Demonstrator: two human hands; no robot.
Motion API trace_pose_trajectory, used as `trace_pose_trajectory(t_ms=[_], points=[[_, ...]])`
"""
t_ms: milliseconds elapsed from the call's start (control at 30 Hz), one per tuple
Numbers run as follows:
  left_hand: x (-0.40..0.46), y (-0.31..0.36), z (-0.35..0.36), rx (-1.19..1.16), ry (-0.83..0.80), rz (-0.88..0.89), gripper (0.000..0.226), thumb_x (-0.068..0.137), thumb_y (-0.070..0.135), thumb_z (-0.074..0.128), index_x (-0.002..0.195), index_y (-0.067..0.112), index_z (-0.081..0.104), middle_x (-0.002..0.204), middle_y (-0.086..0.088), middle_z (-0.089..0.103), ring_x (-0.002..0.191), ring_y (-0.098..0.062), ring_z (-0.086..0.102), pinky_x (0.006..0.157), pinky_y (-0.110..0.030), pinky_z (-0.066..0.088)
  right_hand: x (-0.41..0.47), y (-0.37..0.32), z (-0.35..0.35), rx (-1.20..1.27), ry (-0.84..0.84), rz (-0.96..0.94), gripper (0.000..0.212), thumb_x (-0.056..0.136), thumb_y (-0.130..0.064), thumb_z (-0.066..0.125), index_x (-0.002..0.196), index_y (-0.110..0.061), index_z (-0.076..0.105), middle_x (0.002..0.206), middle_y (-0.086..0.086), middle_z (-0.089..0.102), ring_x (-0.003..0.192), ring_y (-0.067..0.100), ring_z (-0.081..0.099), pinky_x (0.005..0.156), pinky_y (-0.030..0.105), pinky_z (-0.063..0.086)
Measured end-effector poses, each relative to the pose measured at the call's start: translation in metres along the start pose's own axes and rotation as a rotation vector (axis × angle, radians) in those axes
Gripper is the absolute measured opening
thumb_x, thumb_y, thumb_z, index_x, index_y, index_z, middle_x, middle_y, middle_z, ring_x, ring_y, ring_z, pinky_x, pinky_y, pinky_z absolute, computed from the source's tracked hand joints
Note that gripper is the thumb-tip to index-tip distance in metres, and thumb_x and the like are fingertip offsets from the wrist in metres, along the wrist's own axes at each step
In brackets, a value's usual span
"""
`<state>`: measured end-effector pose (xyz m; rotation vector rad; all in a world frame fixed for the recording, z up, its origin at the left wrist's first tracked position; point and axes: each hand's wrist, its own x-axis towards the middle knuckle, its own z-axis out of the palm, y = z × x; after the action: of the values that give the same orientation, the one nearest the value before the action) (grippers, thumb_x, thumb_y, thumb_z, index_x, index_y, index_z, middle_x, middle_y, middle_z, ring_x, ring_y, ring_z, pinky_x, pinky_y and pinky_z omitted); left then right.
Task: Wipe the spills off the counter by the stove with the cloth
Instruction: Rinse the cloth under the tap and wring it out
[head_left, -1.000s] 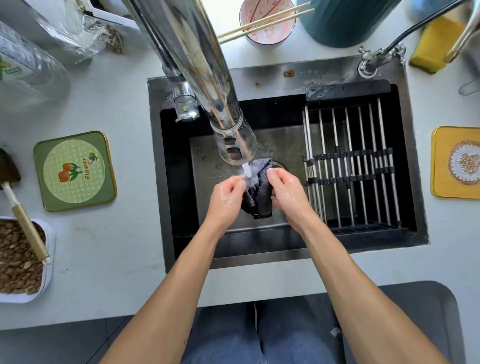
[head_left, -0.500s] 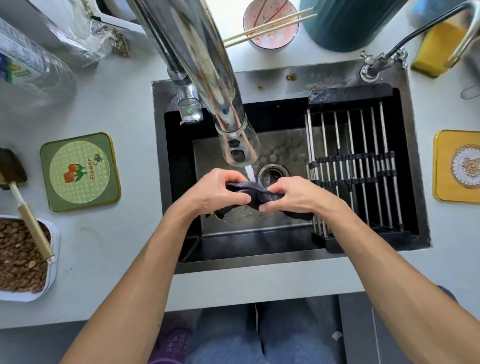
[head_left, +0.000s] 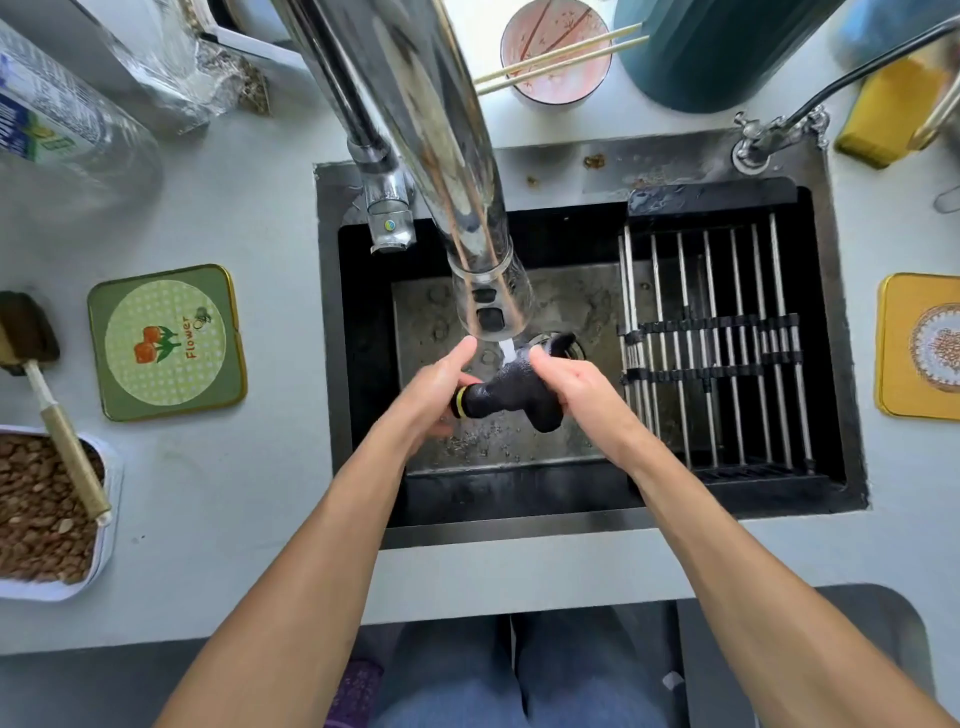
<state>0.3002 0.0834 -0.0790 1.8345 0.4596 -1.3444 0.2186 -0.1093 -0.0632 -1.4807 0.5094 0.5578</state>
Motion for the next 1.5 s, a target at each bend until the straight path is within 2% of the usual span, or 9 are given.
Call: trace_pose_trajectory(t_ms=[133,333,433,567,833,967,1100,1267,1500], points=[[0.005,-0.013,0.017,-0.243,-0.352,-0.076,0.098,0.082,0.098,0.031,0.126,0.024,0.077,0.120,0.000,0.082,0.118,-0.022,0.075,0.106,-0.044,0.042,0.001,0.006,-0.003,0.069,0.075,0.039,0.046,0.112,-0.042,0.044,0.103,-0.023,0.084,0.110,-0.001,0.082,0.103,0.008,0.072,0.099,0.035,0.052],[0.015,-0.020,0.030,-0.348,0.035,0.266,0.028,0.099,0.039,0.071,0.106,0.014,0.082,0.108,-0.006,0.084,0.099,-0.016,0.076,0.093,-0.034,0.057,0.001,0.006,-0.008,-0.094,0.169,-0.011,0.081,0.091,-0.070,0.052,0.094,0.009,0.069,0.089,0.027,0.072,0.080,0.018,0.057,0.080,0.039,0.046],[0.013,-0.019,0.026,-0.378,0.208,0.373,0.020,0.104,0.030,0.069,0.106,0.015,0.083,0.103,0.005,0.084,0.095,-0.001,0.077,0.079,-0.010,0.053,0.003,0.009,-0.012,-0.236,0.277,-0.041,0.076,0.092,-0.070,0.049,0.075,0.004,0.051,0.067,0.013,0.053,0.067,0.021,0.049,0.071,0.037,0.039],[0.012,-0.021,0.021,-0.447,0.285,0.397,0.018,0.106,0.031,0.066,0.105,0.020,0.080,0.107,-0.001,0.084,0.103,-0.014,0.077,0.092,-0.025,0.058,0.005,0.010,-0.015,-0.149,0.296,-0.035,0.075,0.096,-0.062,0.050,0.107,0.012,0.061,0.108,0.035,0.068,0.104,0.053,0.065,0.096,0.068,0.052],[0.001,-0.019,0.002,-0.301,0.240,0.521,0.010,0.081,0.026,0.088,0.090,0.028,0.083,0.096,0.000,0.084,0.089,-0.007,0.078,0.076,-0.016,0.058,0.006,0.013,-0.023,-0.337,0.366,-0.064,0.014,0.095,-0.033,0.076,0.106,-0.040,0.080,0.088,-0.018,0.080,0.082,0.002,0.073,0.080,0.025,0.056],[-0.001,-0.016,-0.001,-0.115,0.399,0.510,0.012,0.083,0.031,0.090,0.078,0.036,0.080,0.085,0.014,0.082,0.080,0.004,0.076,0.070,-0.006,0.053,0.007,0.008,-0.023,-0.487,0.444,-0.073,0.023,0.093,-0.032,0.079,0.116,-0.028,0.082,0.117,-0.005,0.080,0.109,0.016,0.072,0.101,0.035,0.055],[-0.006,-0.016,-0.005,-0.198,0.262,0.577,0.012,0.086,0.022,0.090,0.097,0.022,0.085,0.132,0.002,0.075,0.130,-0.010,0.068,0.112,-0.028,0.053,0.005,0.000,-0.026,-0.298,0.411,-0.115,0.030,0.095,-0.029,0.077,0.125,-0.024,0.077,0.151,-0.010,0.061,0.132,0.009,0.062,0.119,0.037,0.045],[-0.014,-0.007,-0.012,-0.156,0.223,0.627,0.033,0.085,0.041,0.083,0.103,0.017,0.071,0.088,0.004,0.074,0.076,0.001,0.064,0.073,-0.015,0.053,-0.004,-0.009,-0.029,-0.224,0.236,-0.171,0.025,0.092,-0.030,0.077,0.115,-0.025,0.070,0.117,-0.010,0.077,0.113,-0.001,0.069,0.104,0.035,0.055],[-0.001,0.008,-0.004,-0.236,0.326,0.514,0.054,0.083,0.030,0.090,0.123,0.010,0.059,0.107,-0.011,0.080,0.103,-0.037,0.076,0.088,-0.051,0.063,0.016,-0.014,-0.025,-0.345,0.454,-0.045,0.036,0.082,-0.048,0.084,0.105,-0.023,0.071,0.095,-0.008,0.078,0.089,0.006,0.073,0.087,0.039,0.062]])
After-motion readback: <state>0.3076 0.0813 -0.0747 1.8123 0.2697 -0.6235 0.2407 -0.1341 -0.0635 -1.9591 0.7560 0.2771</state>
